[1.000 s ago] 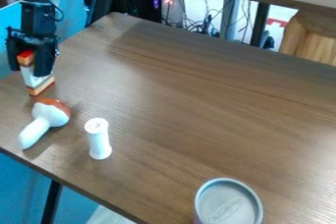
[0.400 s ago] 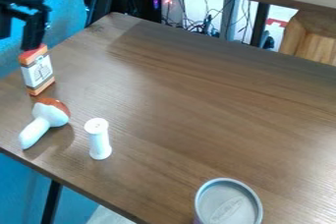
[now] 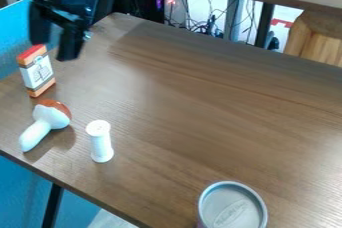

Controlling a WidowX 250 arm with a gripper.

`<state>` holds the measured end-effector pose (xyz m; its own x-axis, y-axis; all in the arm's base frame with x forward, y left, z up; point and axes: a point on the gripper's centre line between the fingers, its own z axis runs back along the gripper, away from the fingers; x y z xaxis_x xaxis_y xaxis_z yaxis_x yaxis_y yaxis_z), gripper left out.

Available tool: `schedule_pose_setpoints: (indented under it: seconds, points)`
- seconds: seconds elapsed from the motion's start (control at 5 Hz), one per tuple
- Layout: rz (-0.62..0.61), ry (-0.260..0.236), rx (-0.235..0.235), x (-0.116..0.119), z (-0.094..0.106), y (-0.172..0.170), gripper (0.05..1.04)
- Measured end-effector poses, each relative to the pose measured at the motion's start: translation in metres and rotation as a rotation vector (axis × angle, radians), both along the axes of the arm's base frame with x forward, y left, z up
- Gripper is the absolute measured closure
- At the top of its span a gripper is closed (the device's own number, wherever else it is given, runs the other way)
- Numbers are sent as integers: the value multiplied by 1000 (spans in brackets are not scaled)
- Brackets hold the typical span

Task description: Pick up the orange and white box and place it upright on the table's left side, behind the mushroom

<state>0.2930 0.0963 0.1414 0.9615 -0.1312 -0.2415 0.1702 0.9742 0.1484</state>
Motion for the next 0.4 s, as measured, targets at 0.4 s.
schedule_pose_setpoints:
  seconds: [0.4]
  points:
    - [-160, -4, -11, -28, -3, -100, 83]
